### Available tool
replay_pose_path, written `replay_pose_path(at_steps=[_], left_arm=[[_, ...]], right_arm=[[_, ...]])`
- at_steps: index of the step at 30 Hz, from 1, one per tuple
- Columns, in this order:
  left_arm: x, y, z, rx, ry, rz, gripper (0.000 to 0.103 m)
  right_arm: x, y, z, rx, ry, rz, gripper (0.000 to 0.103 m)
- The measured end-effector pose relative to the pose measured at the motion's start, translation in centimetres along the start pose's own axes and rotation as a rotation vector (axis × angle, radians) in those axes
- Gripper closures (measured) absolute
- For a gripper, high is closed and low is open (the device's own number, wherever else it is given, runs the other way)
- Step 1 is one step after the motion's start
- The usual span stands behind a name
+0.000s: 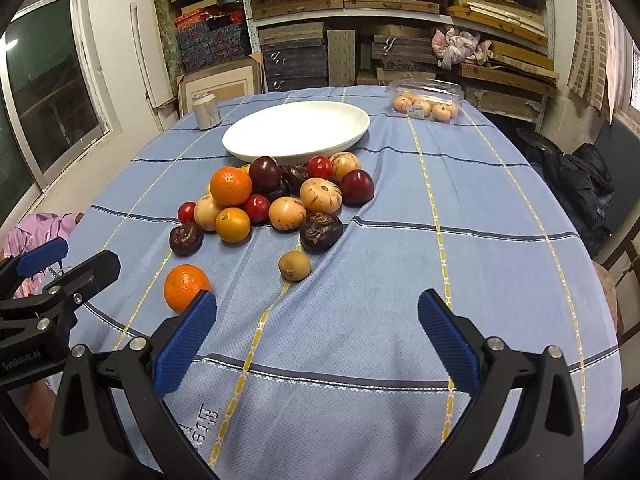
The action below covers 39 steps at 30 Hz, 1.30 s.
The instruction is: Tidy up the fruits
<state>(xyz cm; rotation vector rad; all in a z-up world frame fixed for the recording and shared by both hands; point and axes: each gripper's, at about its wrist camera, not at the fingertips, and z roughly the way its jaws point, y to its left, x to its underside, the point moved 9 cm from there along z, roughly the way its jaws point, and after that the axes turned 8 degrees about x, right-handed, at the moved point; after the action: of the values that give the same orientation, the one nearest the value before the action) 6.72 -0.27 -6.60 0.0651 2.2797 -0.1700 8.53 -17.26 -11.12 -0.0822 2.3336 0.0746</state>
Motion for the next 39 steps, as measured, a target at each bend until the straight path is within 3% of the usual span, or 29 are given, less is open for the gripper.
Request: replay_pose_path(at_steps=[6,11,26,39], left_arm=[[0.1,-0.2,-0.3,-0.028,-0.016,0.009,0.003],[0.1,0.0,-0.5,0.014,-0.047,-0.031,0.003],[0.3,0.4,0.1,-0.045,-0.011,-0.014,0.003],[0.8,0.6,0.8,-0.049,0.008,-0.021,0.003]], right_arm=[[-0.2,-0.2,-0.3,0.036,-0.026,-0.002,0.004],[-0.4,-0.1,-0.5,0.003,-0.027,0.018,0.004],[-0.2,-0.1,-0.2,0.029,-0.033,0.020,0.004],[-0.3,0.0,-0.4,0.019,-0.038,0.030,0.004]])
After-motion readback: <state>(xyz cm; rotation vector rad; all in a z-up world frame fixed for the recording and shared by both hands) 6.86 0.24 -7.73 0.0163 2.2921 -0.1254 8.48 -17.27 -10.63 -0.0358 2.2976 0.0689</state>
